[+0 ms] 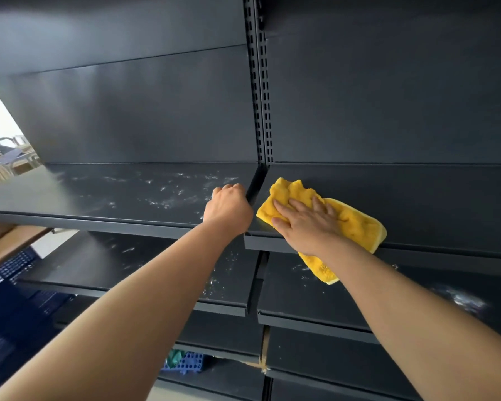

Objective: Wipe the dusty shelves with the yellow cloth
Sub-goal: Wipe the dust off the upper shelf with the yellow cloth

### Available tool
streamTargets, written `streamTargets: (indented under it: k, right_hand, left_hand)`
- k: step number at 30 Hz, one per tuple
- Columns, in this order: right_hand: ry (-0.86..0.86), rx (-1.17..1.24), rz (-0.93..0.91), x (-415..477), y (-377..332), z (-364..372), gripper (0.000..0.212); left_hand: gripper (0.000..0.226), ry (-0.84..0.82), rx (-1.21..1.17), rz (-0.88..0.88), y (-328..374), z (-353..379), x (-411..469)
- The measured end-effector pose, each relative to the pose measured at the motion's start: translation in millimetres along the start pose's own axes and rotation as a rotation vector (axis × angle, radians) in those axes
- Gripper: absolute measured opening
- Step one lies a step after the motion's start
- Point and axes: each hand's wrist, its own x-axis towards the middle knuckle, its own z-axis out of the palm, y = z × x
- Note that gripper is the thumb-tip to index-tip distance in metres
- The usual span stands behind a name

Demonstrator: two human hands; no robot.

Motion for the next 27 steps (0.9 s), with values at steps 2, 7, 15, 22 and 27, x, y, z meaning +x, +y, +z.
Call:
streamTargets:
  k: [2, 7, 15, 22, 27]
  right_hand:
    - [-0.036, -0.006, 0.045, 8.9, -10.3, -0.3, 0.062]
    - [-0.094, 0.023, 0.123, 33.2, -27.0, -3.0, 0.063]
    - [-0.121, 0.015, 0.169, 88.9, -26.3, -5.5, 0.059]
    - [-0.121, 0.059, 0.121, 134.4, -3.6, -5.6, 0.057]
    - [-0.055, 0.129, 0.05, 164.2, 14.4, -6.7, 0.051]
  left_hand:
    - [0.023, -0.019, -0.018, 0.019, -9.3, -1.2, 8.9]
    - [0.023, -0.036, -0.069, 0.049, -20.8, 2.4, 29.3]
    - [0.031, -0.02, -0.141, 0.018, -25.1, 10.8, 56.1]
    - [0.045, -0.005, -0.184, -0.054, -22.3, 11.3, 80.1]
    - [0.053, 0.045, -0.187, -0.11, -26.9, 10.7, 93.7]
